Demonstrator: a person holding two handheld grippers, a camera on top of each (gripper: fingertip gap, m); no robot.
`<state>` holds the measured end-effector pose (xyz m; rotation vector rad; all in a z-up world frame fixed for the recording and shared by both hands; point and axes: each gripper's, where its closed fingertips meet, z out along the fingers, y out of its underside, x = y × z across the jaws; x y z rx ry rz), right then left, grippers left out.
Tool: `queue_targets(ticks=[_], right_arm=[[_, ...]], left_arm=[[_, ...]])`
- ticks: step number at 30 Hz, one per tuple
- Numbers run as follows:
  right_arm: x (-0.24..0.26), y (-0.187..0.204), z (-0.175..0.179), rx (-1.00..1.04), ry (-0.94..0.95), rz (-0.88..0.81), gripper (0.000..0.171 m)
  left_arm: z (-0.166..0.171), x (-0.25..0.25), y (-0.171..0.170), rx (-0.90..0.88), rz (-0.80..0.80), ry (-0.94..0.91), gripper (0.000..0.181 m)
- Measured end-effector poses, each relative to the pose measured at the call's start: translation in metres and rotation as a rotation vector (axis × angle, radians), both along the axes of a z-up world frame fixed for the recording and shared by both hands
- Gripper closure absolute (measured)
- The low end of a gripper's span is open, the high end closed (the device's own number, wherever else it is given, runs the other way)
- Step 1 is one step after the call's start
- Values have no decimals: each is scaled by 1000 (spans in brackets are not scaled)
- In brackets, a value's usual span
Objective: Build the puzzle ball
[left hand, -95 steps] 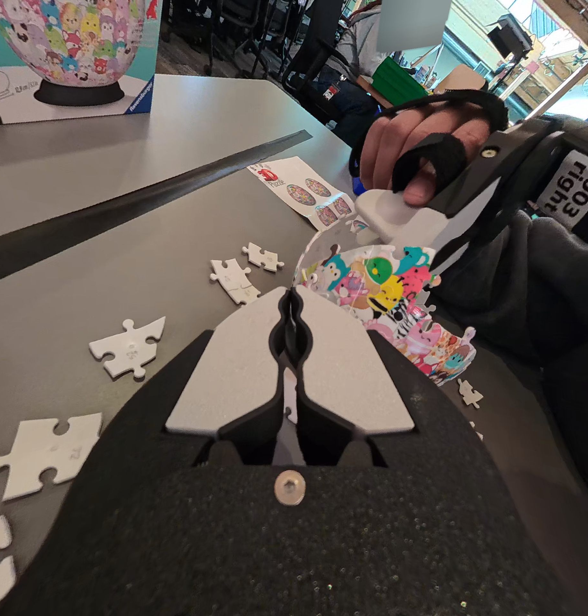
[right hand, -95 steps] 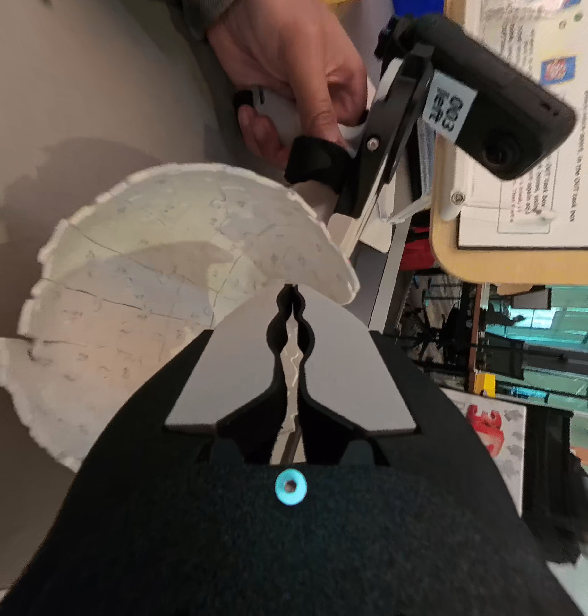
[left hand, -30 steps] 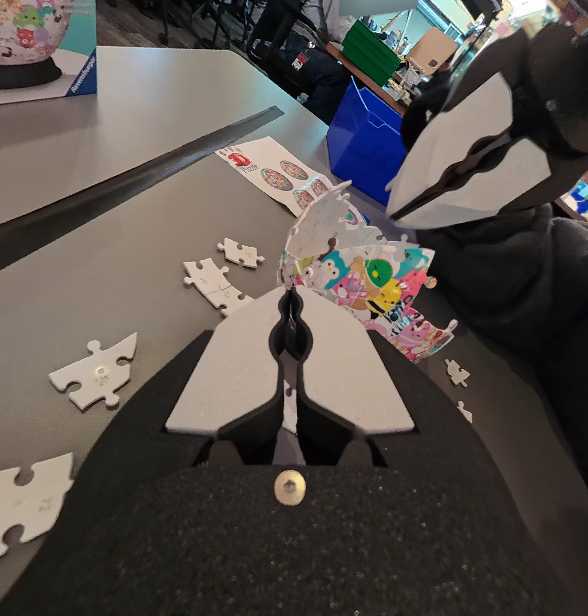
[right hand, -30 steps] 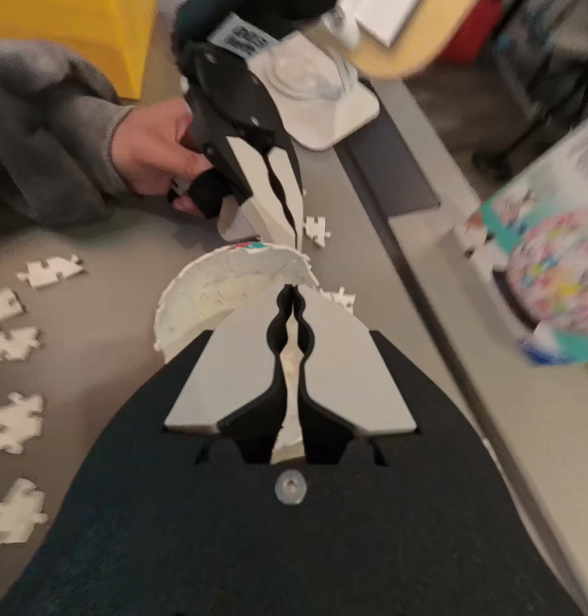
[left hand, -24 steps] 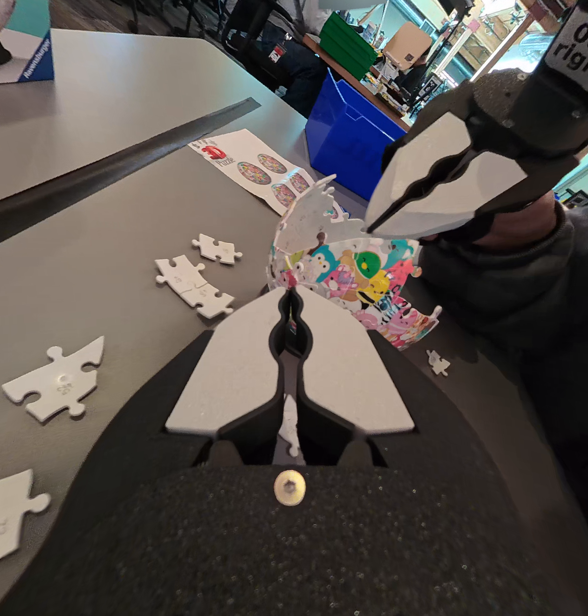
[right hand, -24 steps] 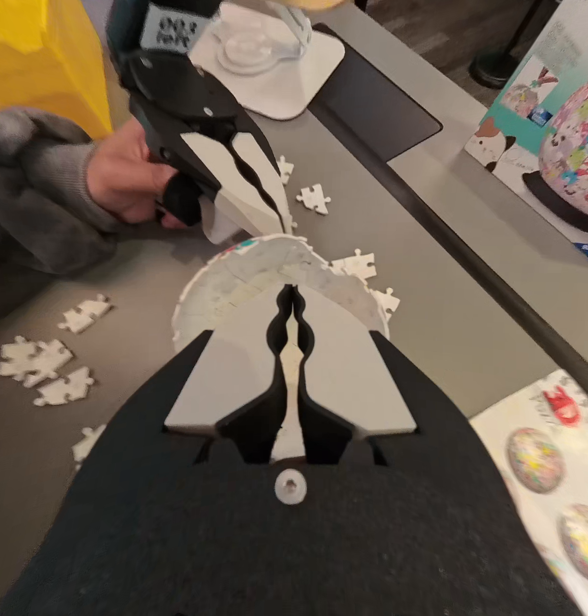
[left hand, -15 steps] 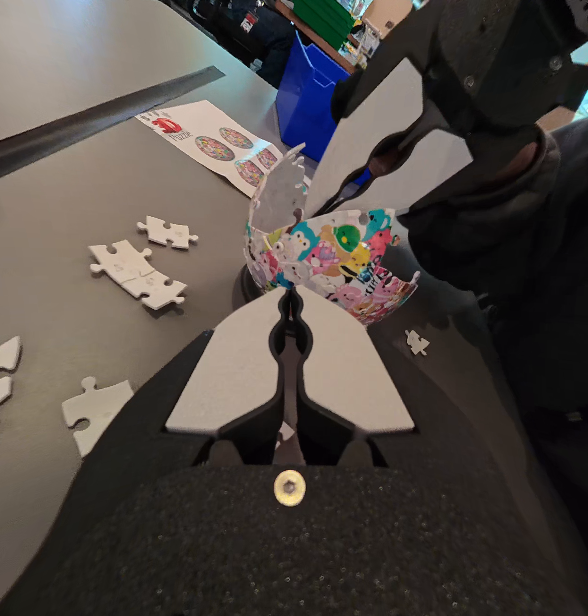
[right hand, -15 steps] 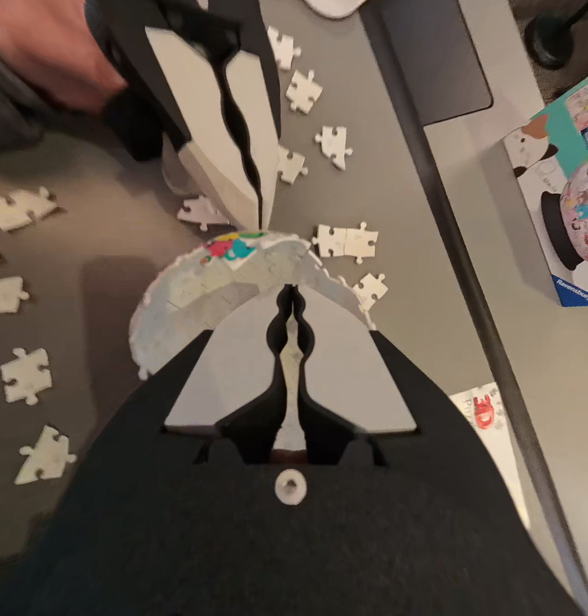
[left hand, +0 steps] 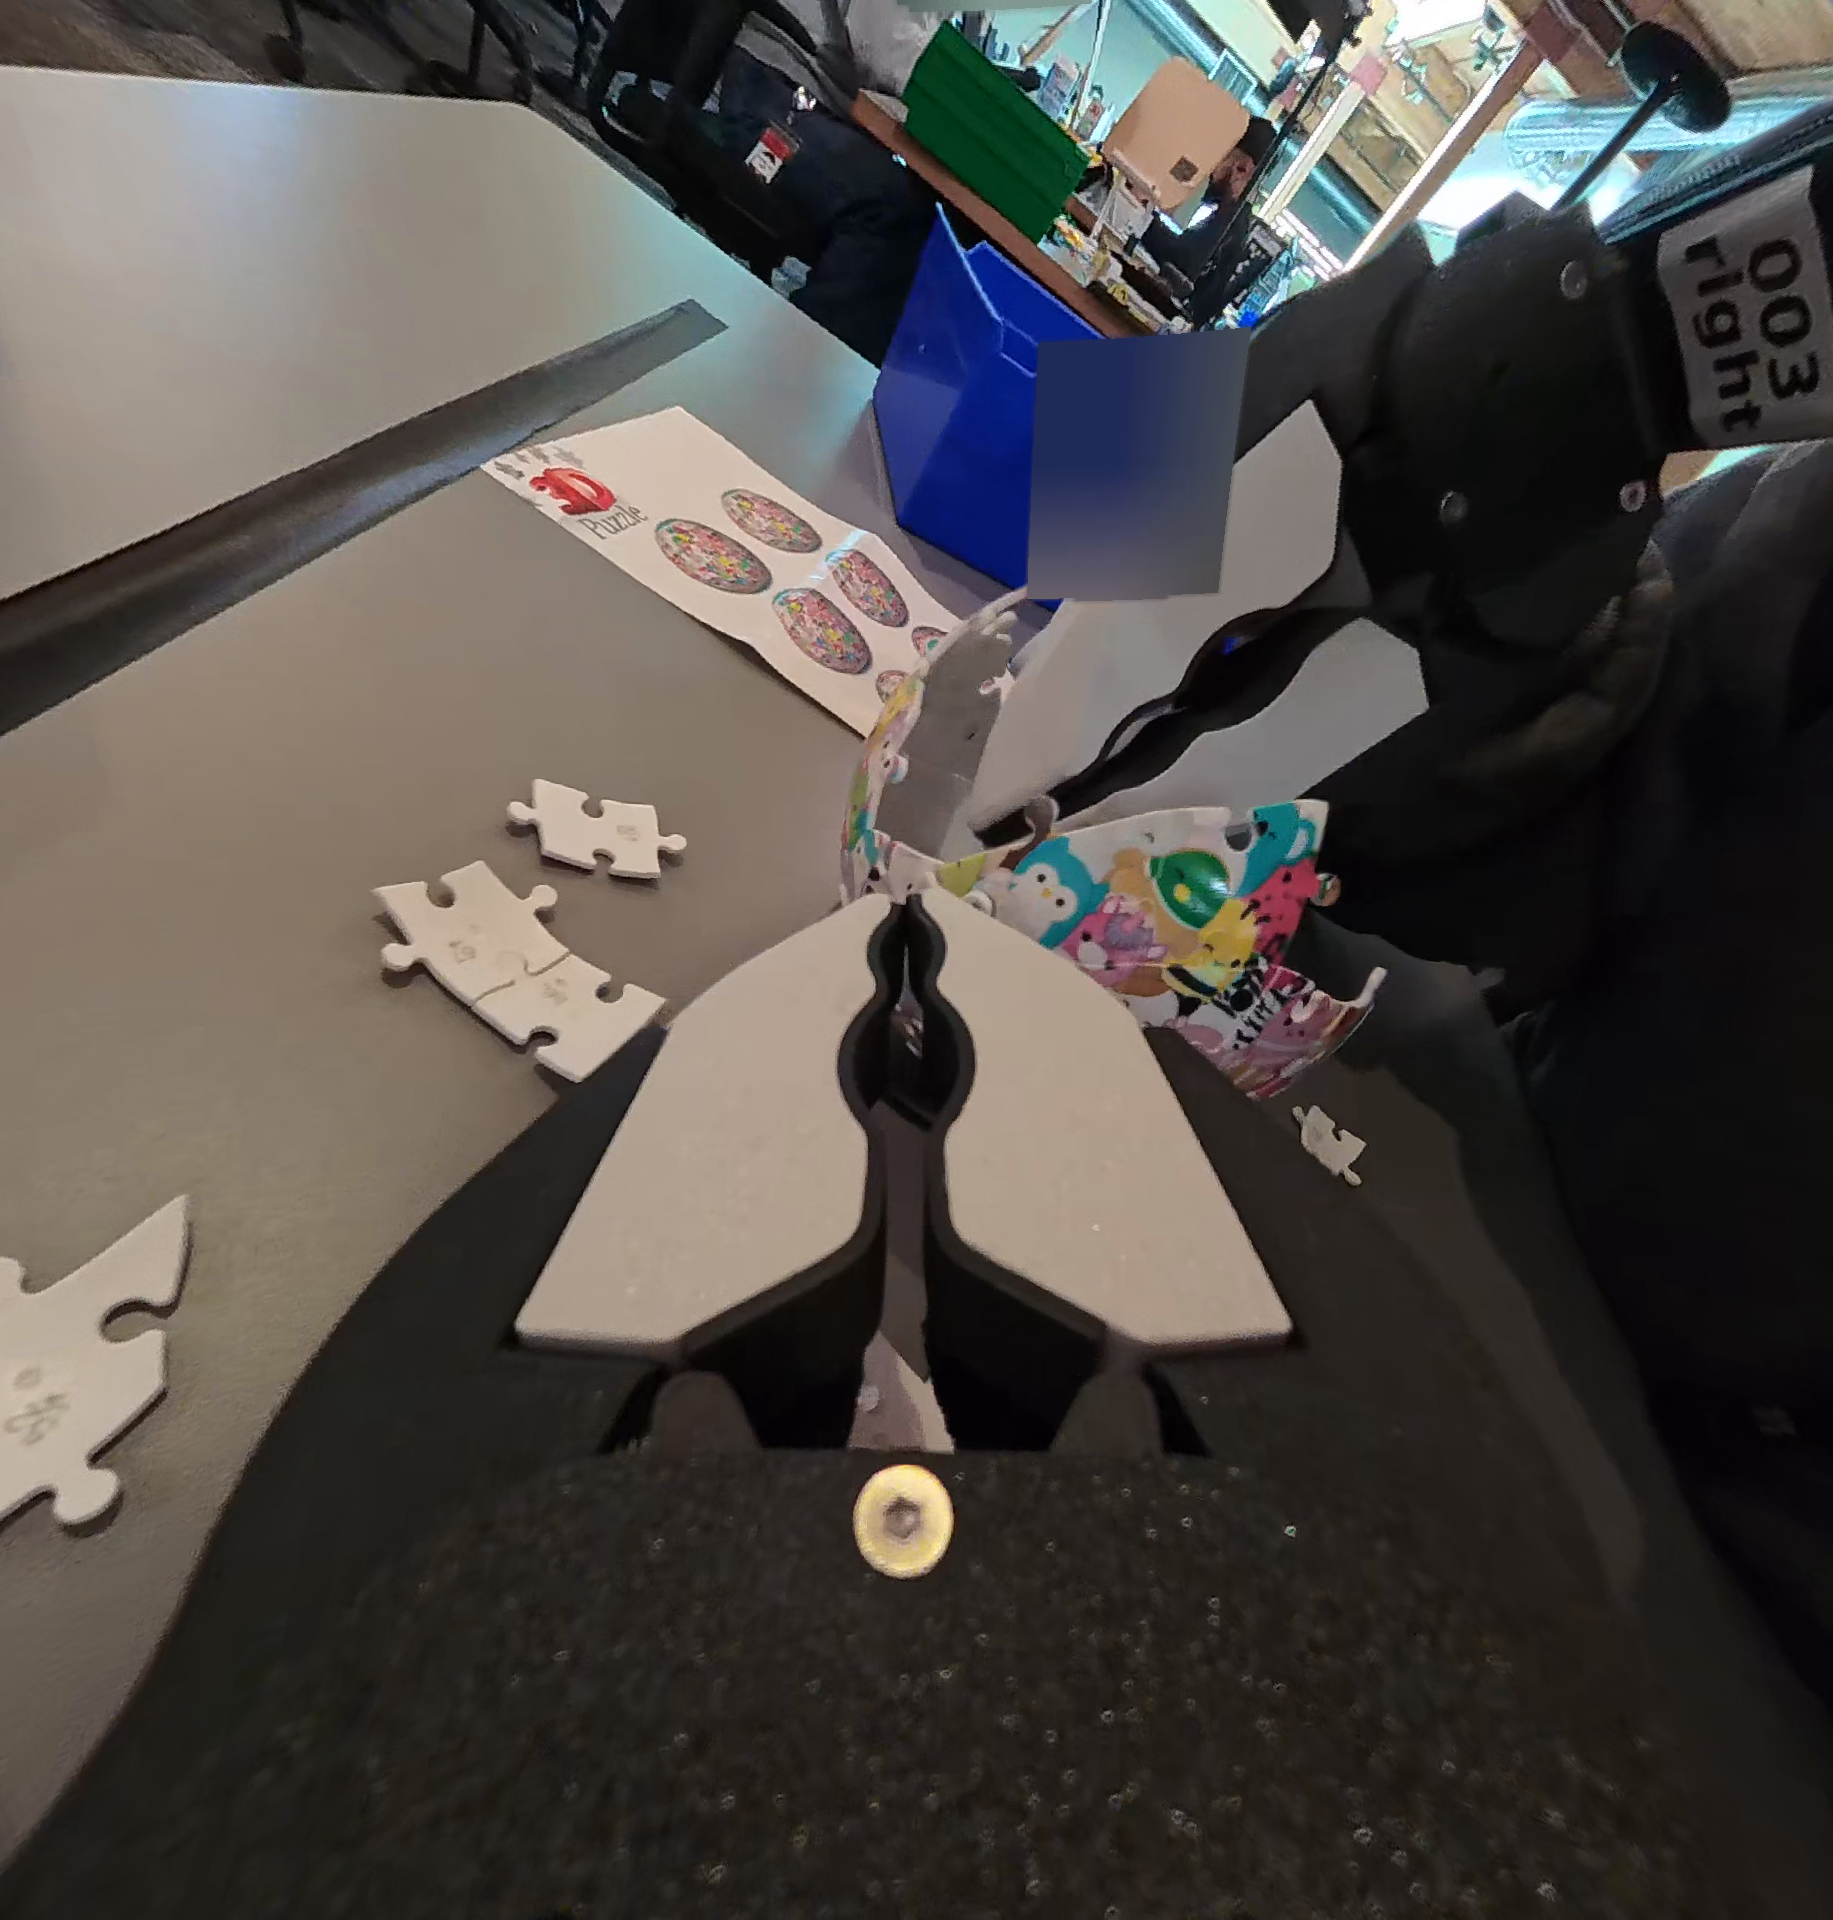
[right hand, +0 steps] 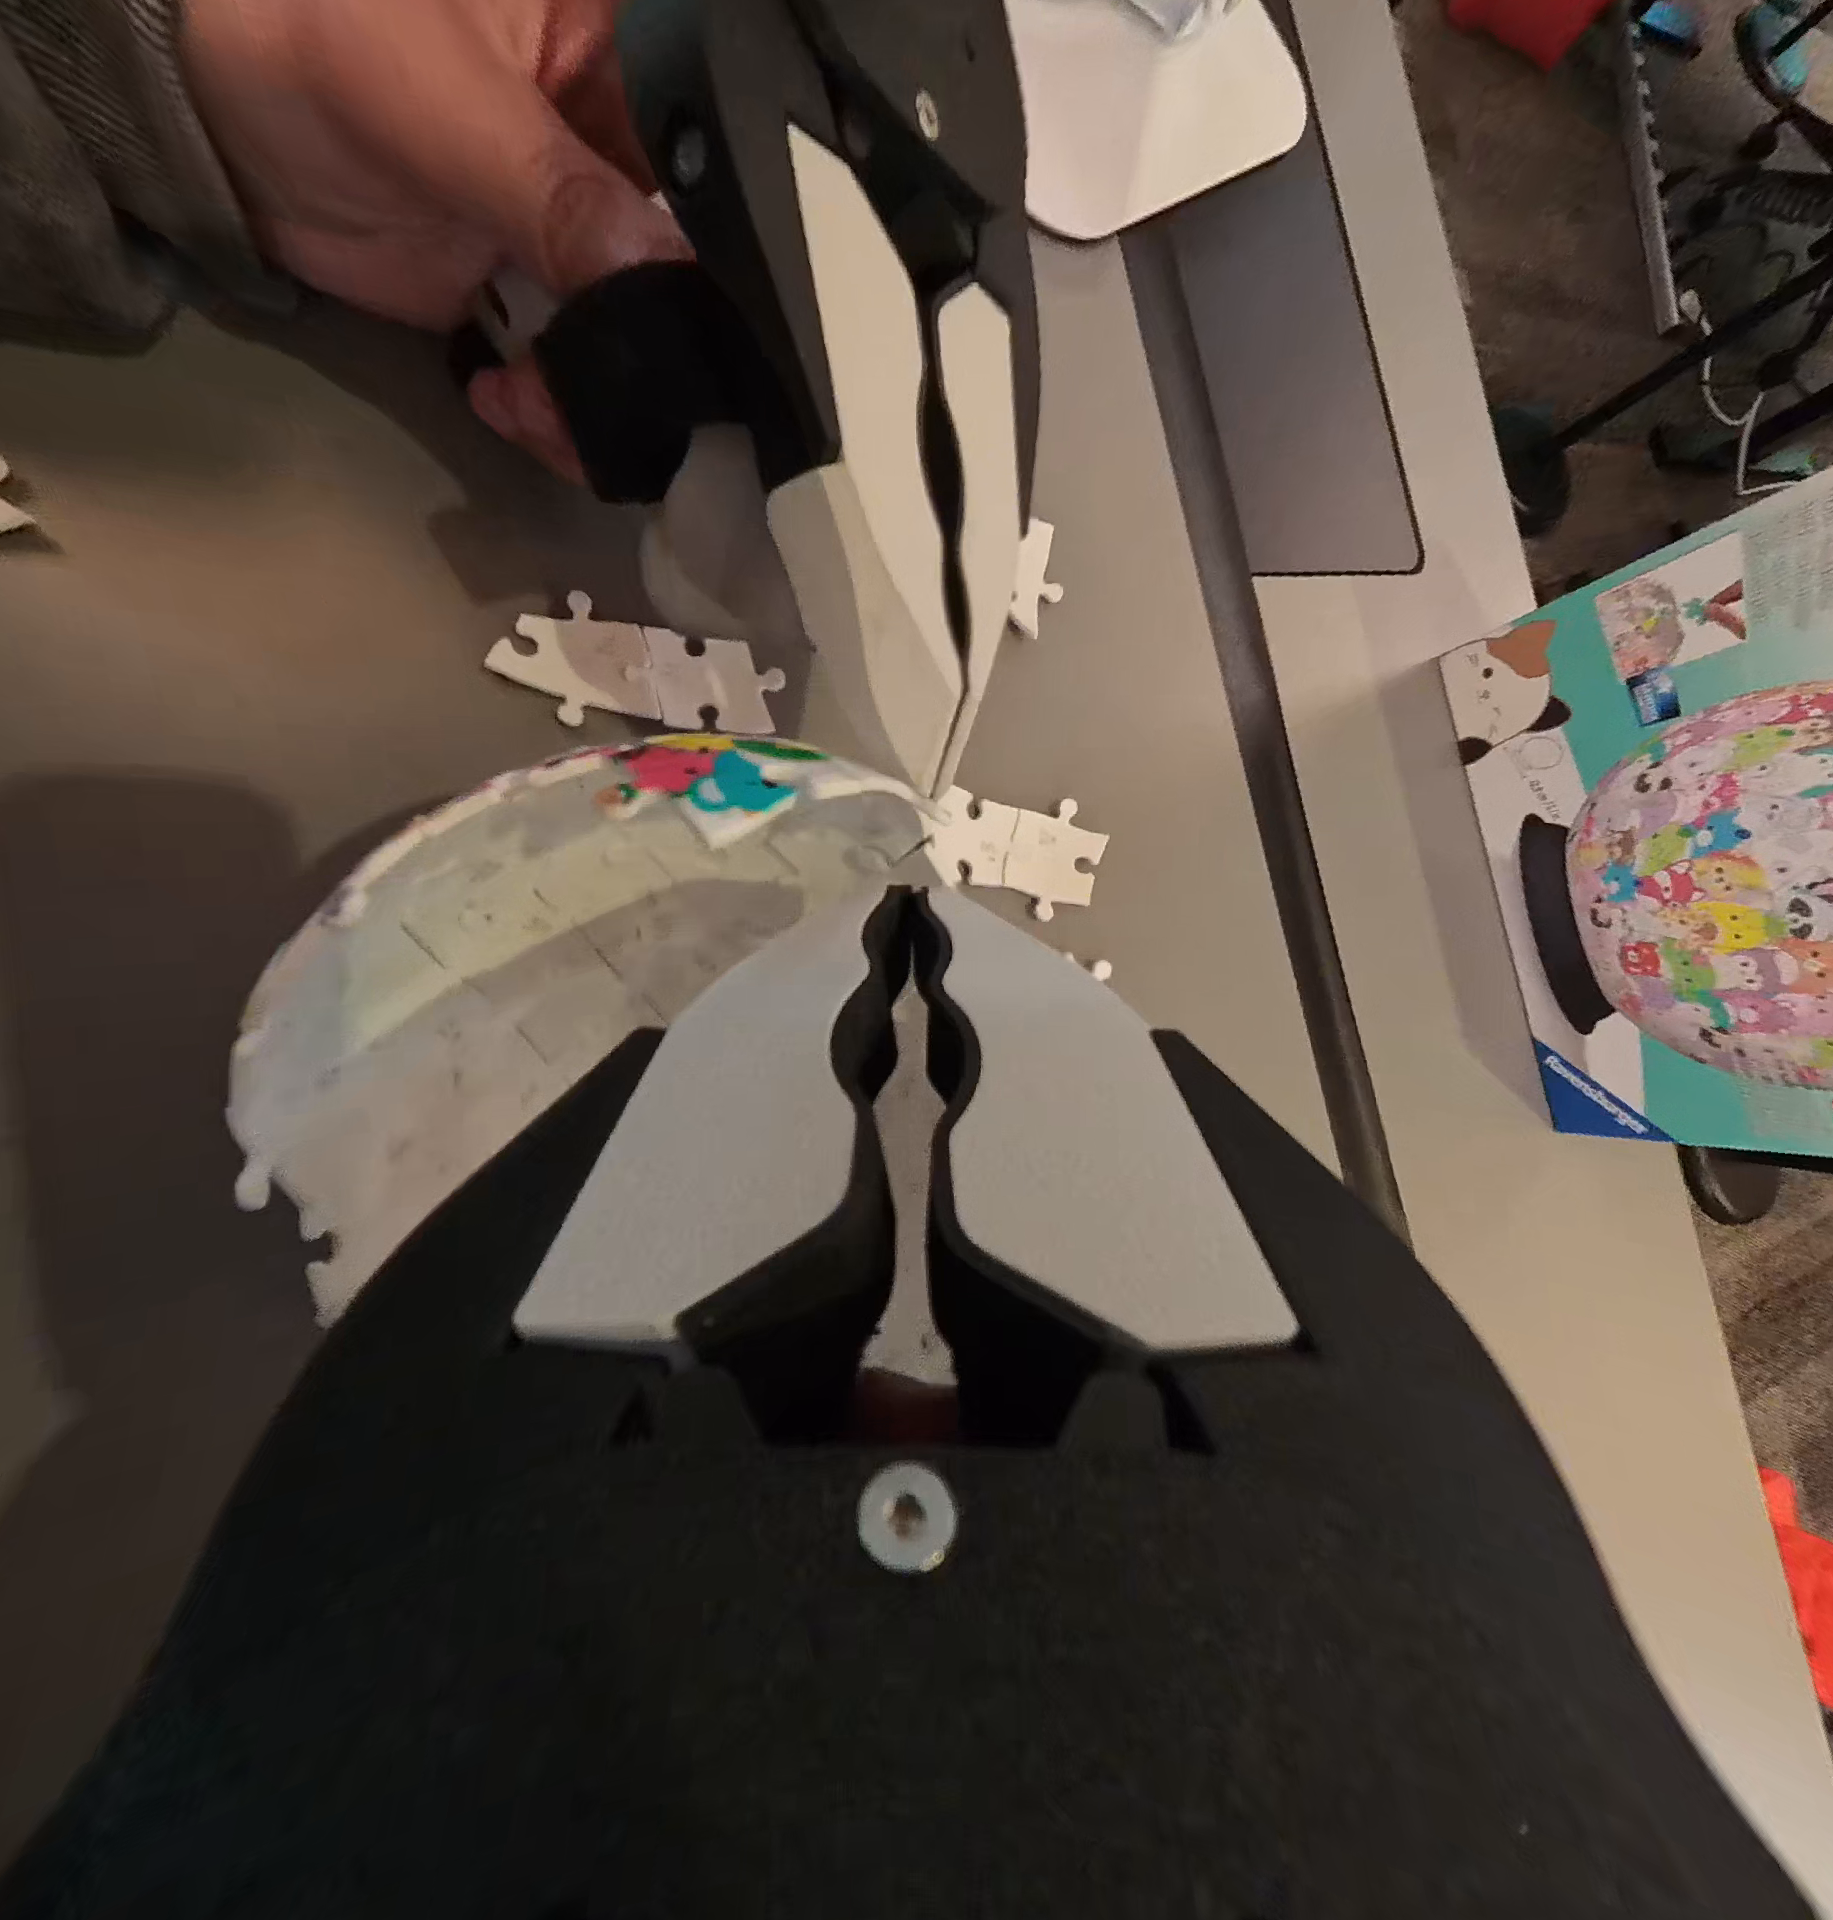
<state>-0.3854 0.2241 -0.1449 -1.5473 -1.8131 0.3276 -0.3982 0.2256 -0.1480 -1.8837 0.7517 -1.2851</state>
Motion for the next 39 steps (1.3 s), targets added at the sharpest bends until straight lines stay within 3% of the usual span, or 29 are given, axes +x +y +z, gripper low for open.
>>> queue_targets(ticks=[30, 32, 36, 39], right_arm=[[-2, -10, -1, -11, 17, 55, 171], [6, -4, 0, 32, -8, 45, 147], [12, -4, 8, 50, -42, 104, 143], [14, -3, 18, 190, -102, 231, 142]], left_arm=[[4, 5, -7, 44, -23, 5, 181], [4, 5, -6, 46, -21, 5, 181], [4, 8, -7, 44, -34, 1, 181], [5, 9, -7, 43, -39, -4, 181]])
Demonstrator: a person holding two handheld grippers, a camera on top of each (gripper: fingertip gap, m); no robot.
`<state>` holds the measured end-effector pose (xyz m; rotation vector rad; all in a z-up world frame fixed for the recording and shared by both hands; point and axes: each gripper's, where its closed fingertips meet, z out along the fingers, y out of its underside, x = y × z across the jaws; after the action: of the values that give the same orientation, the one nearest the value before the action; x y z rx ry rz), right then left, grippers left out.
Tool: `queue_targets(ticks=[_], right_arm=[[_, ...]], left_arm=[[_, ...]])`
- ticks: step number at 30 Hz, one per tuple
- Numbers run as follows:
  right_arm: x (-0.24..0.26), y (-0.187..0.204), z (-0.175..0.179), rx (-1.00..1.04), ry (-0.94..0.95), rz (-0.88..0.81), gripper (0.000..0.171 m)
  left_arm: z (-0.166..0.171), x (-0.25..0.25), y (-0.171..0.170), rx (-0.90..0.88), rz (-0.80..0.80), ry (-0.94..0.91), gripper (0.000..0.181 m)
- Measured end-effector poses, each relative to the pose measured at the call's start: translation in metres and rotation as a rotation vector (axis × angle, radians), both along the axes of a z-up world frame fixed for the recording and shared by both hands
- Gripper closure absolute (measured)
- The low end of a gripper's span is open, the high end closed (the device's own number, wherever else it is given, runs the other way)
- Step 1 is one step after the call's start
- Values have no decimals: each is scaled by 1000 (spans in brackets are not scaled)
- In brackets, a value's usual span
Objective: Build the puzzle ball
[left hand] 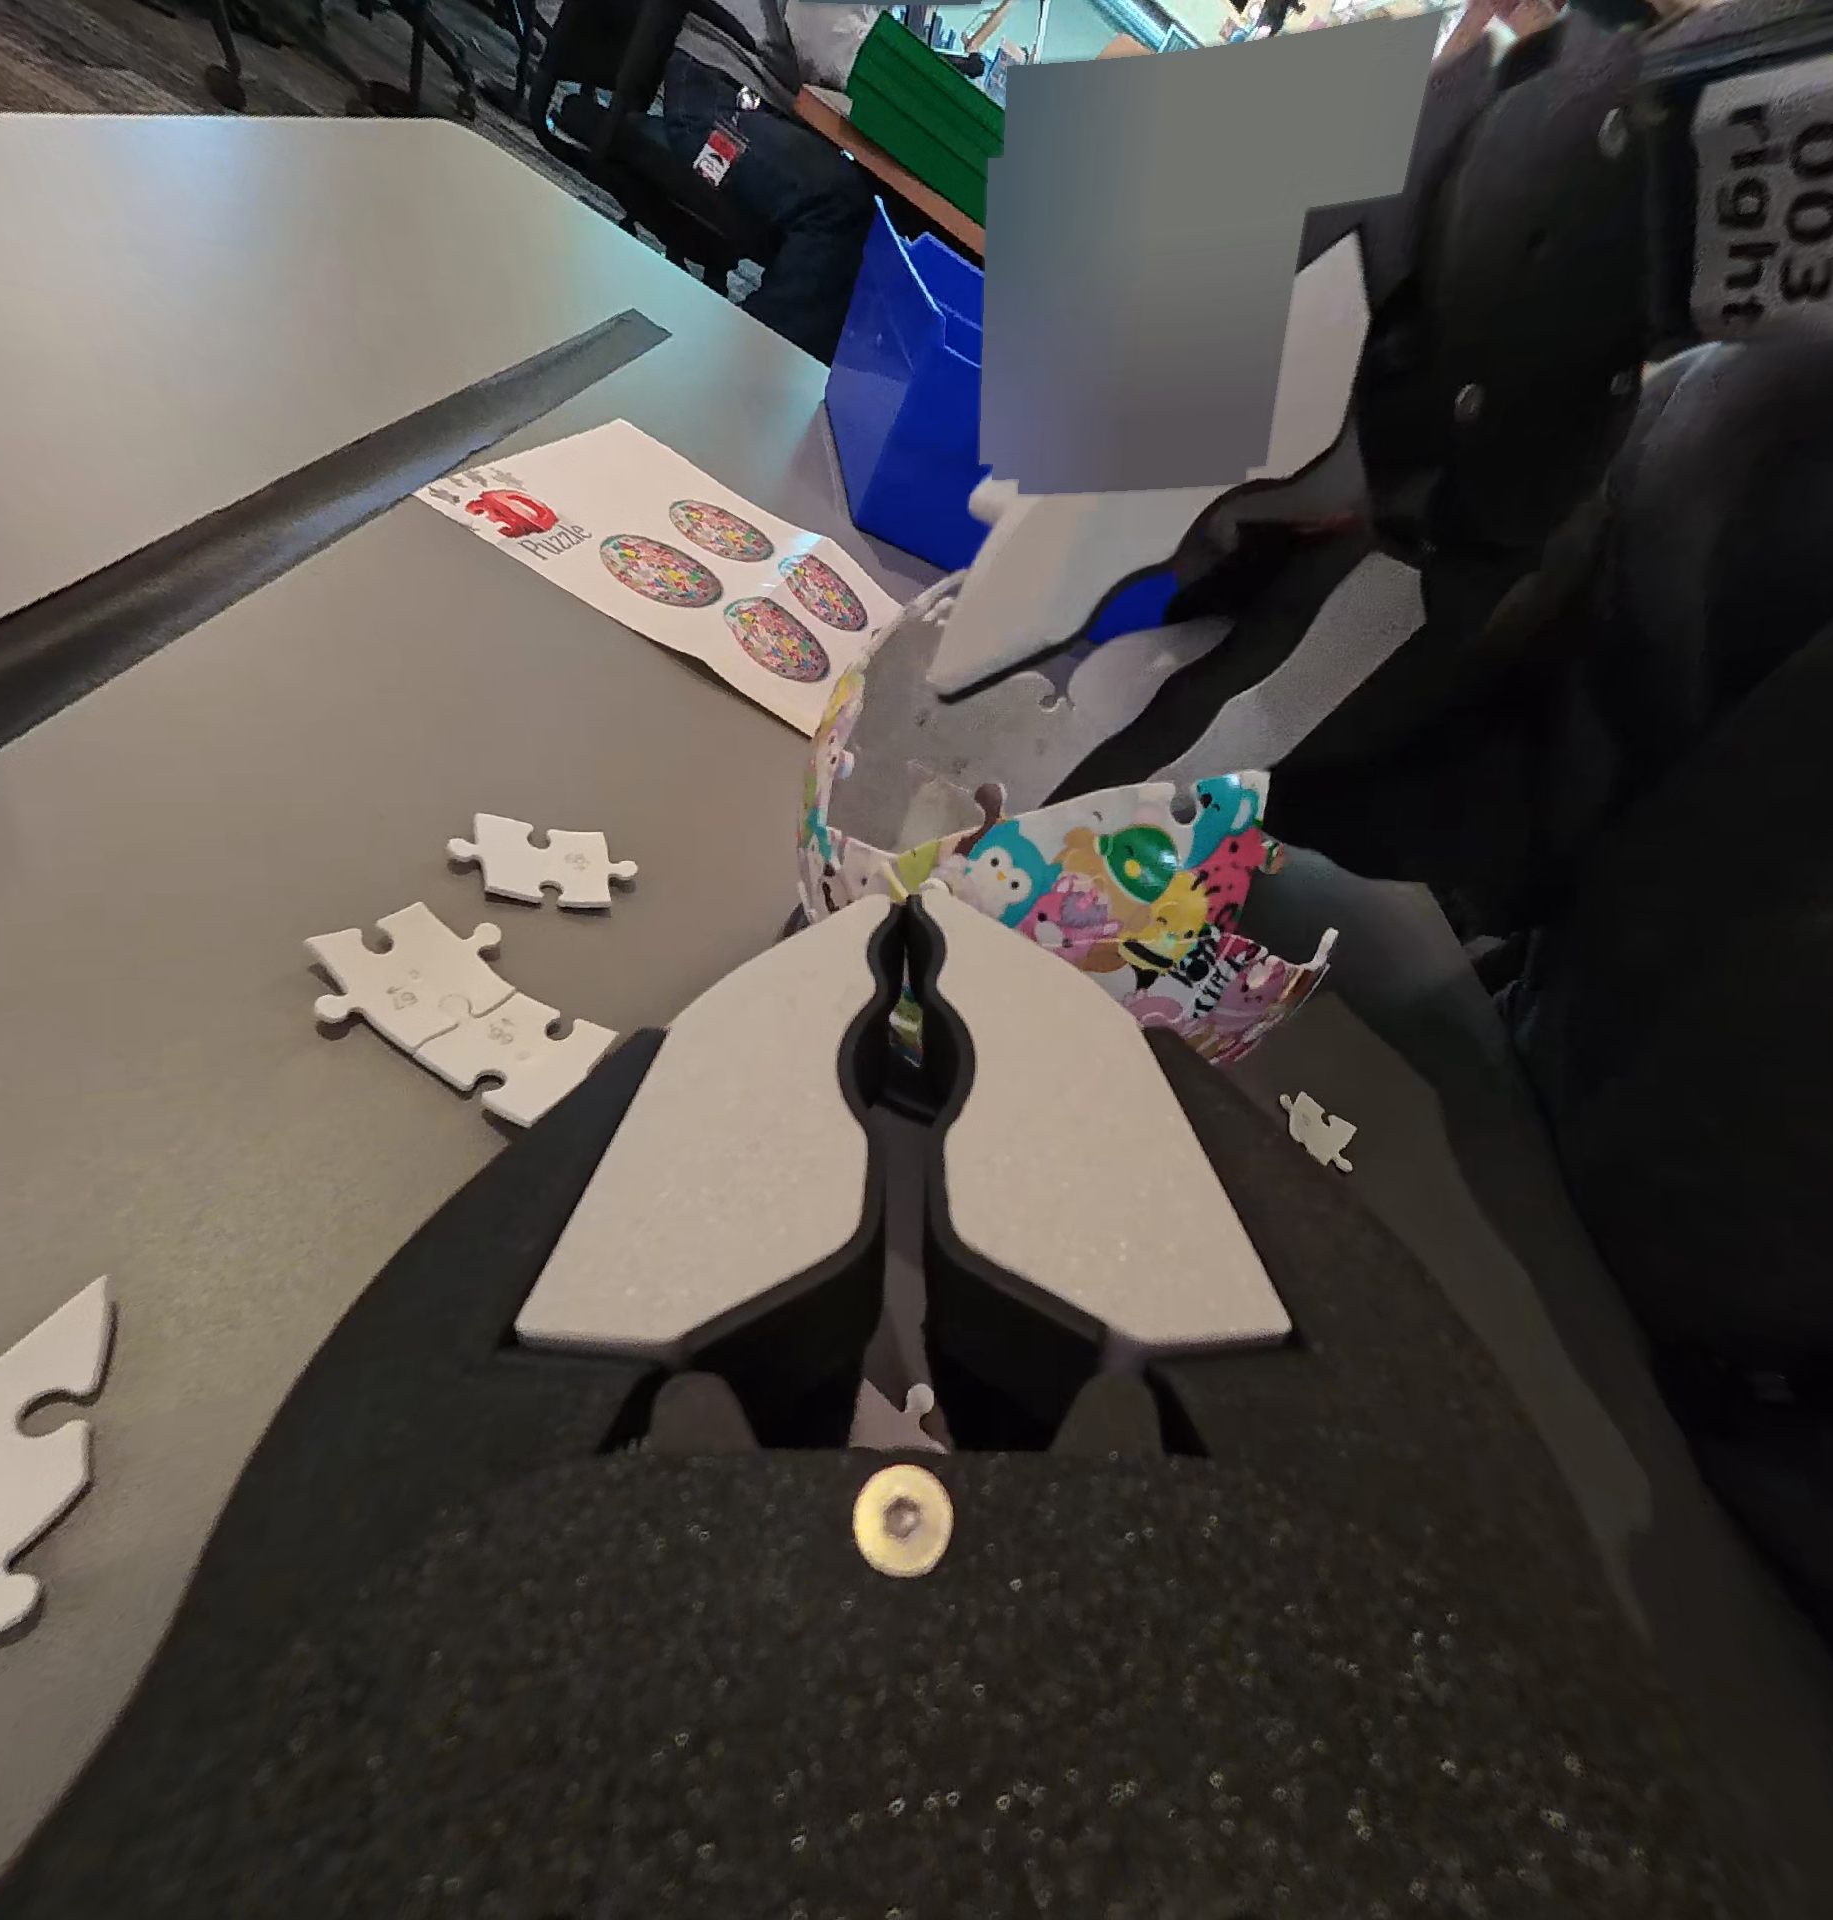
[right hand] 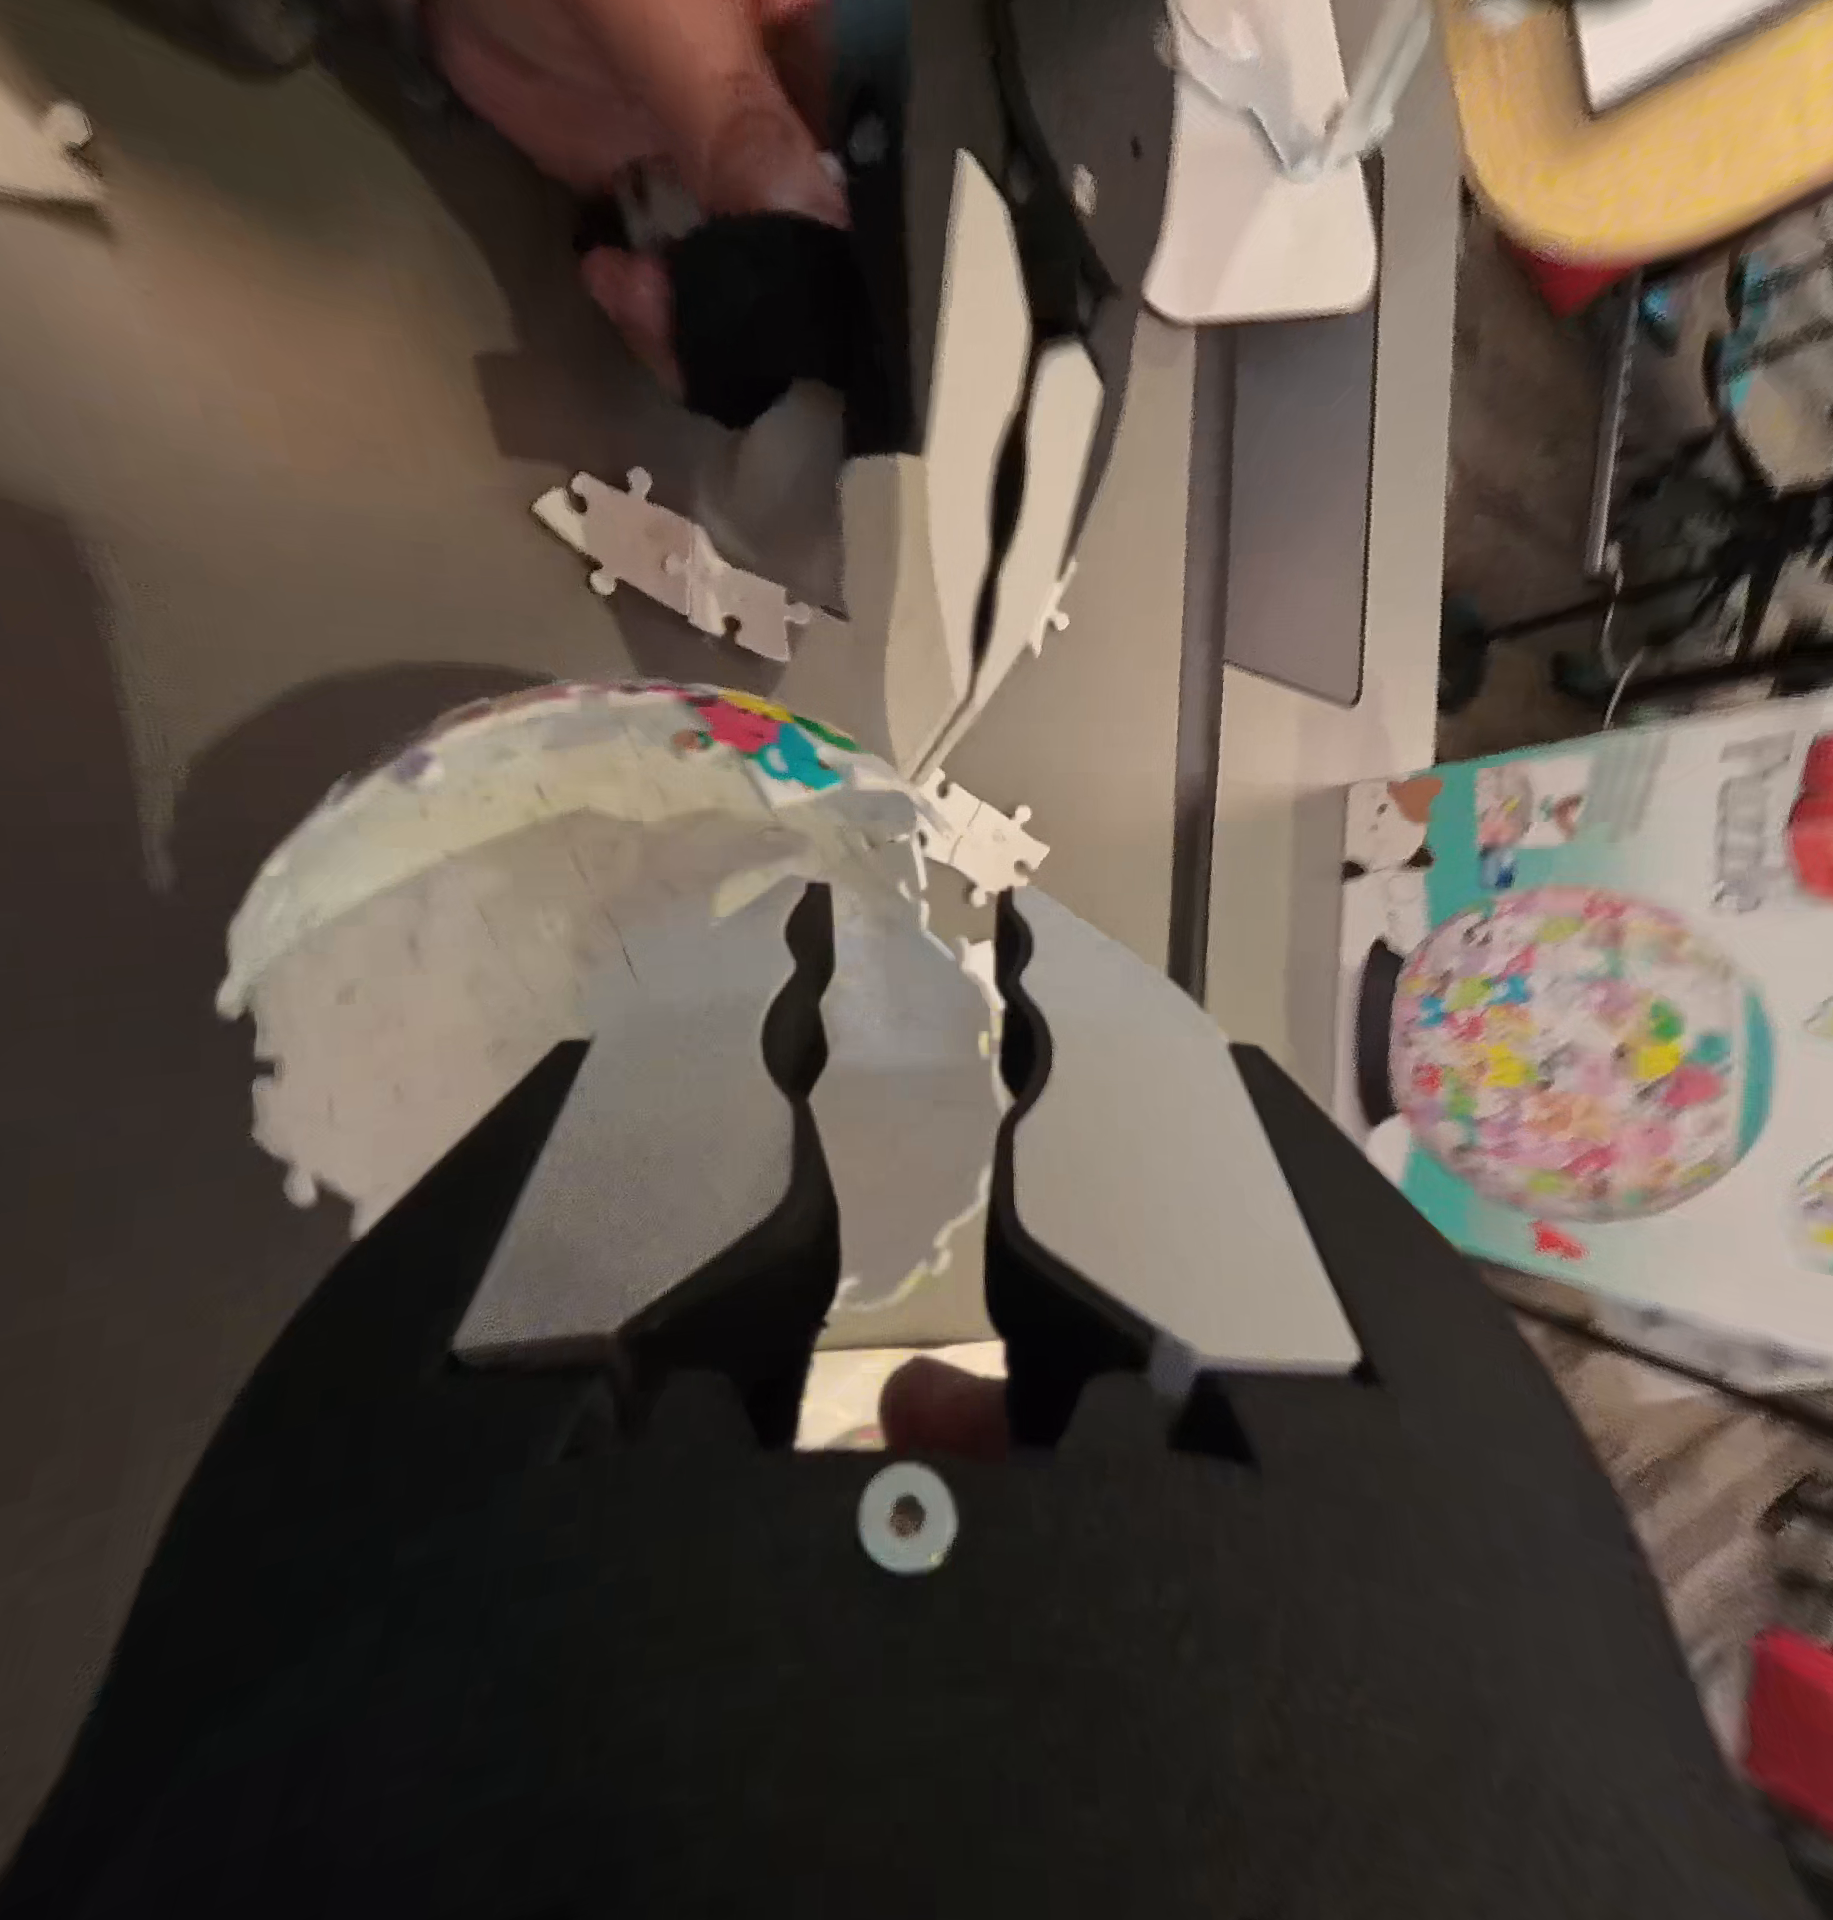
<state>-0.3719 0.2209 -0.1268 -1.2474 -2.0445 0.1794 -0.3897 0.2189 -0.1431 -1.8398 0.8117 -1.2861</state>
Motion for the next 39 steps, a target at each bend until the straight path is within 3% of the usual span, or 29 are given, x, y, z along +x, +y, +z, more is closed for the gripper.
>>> queue_targets(ticks=[6, 12, 22, 39], right_arm=[[0, -2, 3, 153, -157, 225, 142], [-7, -10, 3, 138, -188, 376, 149], [-13, -9, 2, 170, -206, 437, 164], [-16, -13, 1, 268, -185, 467, 168]], left_arm=[[1, 1, 0, -15, -17, -20, 181], [2, 3, -1, -13, -31, -21, 181], [2, 3, 4, -20, -22, -25, 181], [-4, 7, 3, -15, -34, 13, 181]])
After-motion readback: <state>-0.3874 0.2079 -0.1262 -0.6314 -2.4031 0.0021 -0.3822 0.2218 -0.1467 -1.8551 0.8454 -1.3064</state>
